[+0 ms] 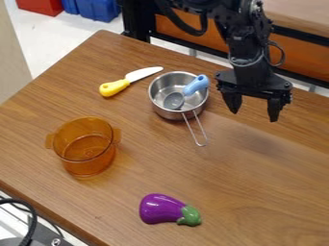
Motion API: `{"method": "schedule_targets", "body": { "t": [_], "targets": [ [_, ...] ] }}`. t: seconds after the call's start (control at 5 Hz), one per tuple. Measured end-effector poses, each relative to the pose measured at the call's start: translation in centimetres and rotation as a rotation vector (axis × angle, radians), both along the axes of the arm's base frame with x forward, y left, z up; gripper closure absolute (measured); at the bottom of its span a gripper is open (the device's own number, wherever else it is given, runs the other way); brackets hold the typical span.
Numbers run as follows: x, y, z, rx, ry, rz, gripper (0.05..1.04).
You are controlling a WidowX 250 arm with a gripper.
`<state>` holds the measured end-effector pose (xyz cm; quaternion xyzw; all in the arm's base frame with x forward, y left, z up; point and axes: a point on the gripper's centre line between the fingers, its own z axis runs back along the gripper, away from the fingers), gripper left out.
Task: Take the blue cutlery from the silver saucepan and move it to the transparent brown saucepan.
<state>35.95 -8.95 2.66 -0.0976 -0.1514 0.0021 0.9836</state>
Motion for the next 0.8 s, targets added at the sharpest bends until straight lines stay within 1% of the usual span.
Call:
{"method": "schedule_targets", "body": {
  "t": [0.2,0.4,0.6,0.8],
  "targets": [
    [-0.7,0.1,-1.3,0.01,0.043,-0.006,0.089],
    [-1.2,2.0,-1.7,0.047,0.086,-0.064,0.089],
    [-1.1,5.2,-1.7,0.053,0.095,-0.088,0.089],
    [-0.4,8.4,-0.8,0.093,0.091,-0.153,0.089]
  ]
}}
